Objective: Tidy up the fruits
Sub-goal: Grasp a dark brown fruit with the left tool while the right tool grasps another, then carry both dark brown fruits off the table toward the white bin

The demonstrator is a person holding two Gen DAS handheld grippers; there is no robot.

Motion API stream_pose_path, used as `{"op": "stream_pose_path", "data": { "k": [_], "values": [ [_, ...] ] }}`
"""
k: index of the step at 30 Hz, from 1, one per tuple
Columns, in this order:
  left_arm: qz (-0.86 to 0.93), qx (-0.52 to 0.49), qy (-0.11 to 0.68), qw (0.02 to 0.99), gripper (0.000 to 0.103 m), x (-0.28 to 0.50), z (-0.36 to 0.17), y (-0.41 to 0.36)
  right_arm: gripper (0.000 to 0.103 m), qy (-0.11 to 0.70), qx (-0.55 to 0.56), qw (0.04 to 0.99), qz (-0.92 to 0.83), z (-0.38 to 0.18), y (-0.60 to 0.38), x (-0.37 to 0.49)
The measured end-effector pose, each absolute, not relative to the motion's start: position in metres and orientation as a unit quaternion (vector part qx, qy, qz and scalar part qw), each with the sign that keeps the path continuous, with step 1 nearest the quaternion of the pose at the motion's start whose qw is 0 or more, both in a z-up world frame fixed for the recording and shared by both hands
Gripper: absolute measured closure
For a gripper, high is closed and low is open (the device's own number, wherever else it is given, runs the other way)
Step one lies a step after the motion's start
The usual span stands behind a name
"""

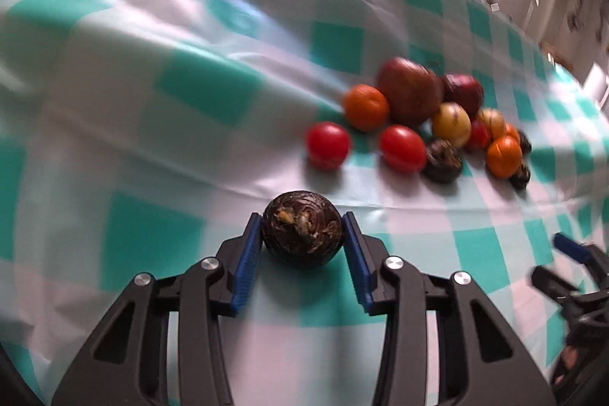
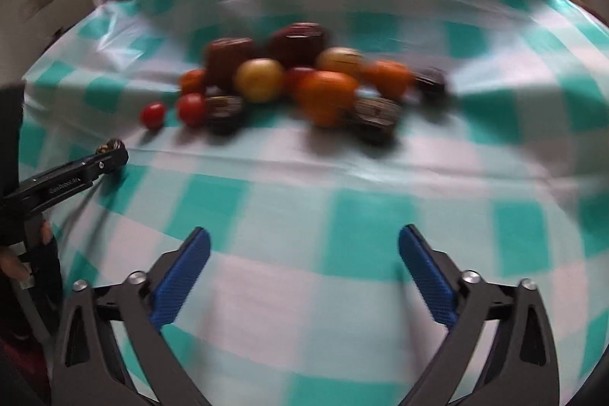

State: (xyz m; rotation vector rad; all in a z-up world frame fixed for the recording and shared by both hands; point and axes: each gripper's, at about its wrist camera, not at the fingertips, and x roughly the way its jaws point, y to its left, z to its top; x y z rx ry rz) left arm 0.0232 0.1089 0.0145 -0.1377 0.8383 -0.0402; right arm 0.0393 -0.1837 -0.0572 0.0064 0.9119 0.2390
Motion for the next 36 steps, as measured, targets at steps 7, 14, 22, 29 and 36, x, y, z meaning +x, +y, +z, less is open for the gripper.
{"op": "stream_pose_path", "data": {
  "k": [7, 14, 22, 29, 36],
  "values": [
    [-0.005, -0.136, 0.394, 0.909, 0.06, 0.018, 0.014, 0.143, 0.031, 0.458, -0.057, 0.88, 0.11, -0.065, -0.113, 0.1],
    [-0.013, -0.128, 0.398, 0.908, 0.06, 0.016, 0.013, 0.138, 0.047, 0.456, -0.057, 0.882, 0.108, -0.069, -0.088, 0.142],
    [-0.02, -0.128, 0.398, 0.908, 0.06, 0.016, 0.013, 0.137, 0.06, 0.427, -0.025, 0.897, 0.109, -0.06, -0.084, 0.105],
    [-0.02, -0.133, 0.397, 0.908, 0.06, 0.016, 0.013, 0.137, 0.06, 0.404, 0.034, 0.907, 0.118, -0.051, -0.111, 0.057],
    [-0.019, -0.139, 0.397, 0.907, 0.06, 0.016, 0.013, 0.138, 0.06, 0.394, 0.091, 0.906, 0.129, -0.046, -0.142, 0.033]
  ]
}}
